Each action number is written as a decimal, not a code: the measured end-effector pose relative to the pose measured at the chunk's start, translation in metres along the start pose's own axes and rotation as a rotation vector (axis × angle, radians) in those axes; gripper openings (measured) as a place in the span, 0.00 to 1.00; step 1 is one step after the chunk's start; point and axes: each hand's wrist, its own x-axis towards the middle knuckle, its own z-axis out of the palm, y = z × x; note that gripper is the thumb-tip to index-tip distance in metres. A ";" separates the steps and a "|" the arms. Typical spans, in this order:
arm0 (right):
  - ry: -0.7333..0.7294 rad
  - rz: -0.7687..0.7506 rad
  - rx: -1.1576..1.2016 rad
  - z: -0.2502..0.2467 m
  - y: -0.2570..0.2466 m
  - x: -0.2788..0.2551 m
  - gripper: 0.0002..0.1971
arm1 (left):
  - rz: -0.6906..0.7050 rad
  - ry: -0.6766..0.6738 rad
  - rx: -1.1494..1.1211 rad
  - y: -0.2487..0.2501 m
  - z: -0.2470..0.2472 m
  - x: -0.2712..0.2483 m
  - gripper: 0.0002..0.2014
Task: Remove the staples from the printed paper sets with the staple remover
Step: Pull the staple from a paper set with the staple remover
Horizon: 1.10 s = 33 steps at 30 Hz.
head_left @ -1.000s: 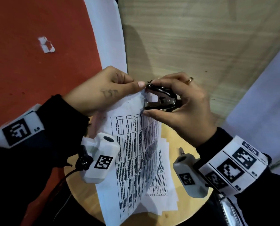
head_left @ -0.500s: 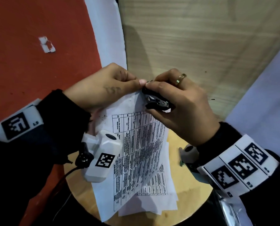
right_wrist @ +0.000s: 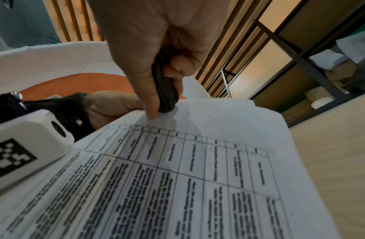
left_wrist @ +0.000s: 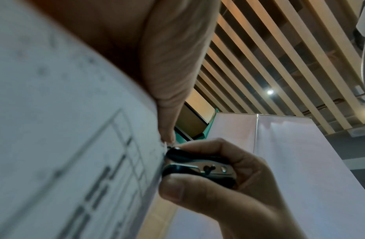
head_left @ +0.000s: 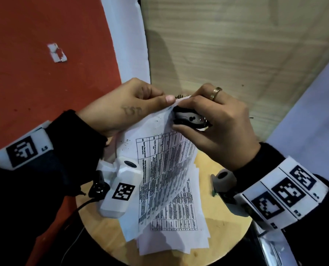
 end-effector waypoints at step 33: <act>0.135 0.340 0.490 0.001 -0.003 -0.001 0.18 | 0.205 0.301 0.073 -0.007 0.019 -0.002 0.14</act>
